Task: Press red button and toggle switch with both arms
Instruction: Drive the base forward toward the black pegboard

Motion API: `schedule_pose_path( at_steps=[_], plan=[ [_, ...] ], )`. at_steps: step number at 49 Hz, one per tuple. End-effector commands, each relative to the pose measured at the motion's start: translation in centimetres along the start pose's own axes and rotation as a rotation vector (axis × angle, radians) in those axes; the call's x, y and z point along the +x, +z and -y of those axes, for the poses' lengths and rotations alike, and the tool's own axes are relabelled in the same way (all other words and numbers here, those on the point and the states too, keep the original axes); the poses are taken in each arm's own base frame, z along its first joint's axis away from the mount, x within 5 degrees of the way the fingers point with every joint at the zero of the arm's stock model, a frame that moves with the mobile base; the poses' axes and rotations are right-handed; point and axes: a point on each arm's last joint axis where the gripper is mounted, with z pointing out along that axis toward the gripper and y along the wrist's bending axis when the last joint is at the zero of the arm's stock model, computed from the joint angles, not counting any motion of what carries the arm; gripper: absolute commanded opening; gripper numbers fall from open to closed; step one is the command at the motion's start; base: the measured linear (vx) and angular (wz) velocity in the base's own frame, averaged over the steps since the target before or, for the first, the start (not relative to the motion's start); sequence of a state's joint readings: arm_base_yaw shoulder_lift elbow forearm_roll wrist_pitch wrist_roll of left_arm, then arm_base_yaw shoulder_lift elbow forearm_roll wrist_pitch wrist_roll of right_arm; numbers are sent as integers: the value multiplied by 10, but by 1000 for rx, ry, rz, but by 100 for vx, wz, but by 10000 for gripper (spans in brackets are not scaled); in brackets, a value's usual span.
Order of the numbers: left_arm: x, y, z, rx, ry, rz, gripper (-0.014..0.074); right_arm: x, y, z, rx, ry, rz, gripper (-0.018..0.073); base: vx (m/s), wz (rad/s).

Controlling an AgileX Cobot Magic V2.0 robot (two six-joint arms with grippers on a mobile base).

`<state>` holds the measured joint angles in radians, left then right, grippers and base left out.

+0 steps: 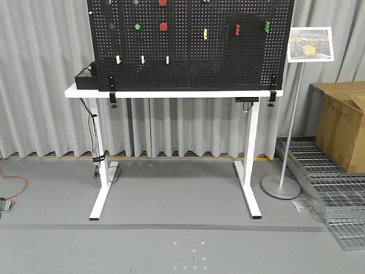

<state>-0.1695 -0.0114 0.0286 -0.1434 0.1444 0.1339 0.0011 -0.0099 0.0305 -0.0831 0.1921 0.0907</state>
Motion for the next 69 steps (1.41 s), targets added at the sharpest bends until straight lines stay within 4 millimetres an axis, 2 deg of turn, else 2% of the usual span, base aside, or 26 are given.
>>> schedule_pose_path(
  at_steps=[1, 45, 69],
  plan=[
    [3, 1, -1, -10, -10, 70, 2, -5, -1, 0, -1, -18, 91, -3, 0, 0],
    [3, 1, -1, -10, -10, 70, 2, -5, -1, 0, -1, -18, 91, -3, 1, 0],
    [3, 1, -1, -10, -10, 70, 2, -5, -1, 0, -1, -18, 91, -3, 22, -5]
  ],
)
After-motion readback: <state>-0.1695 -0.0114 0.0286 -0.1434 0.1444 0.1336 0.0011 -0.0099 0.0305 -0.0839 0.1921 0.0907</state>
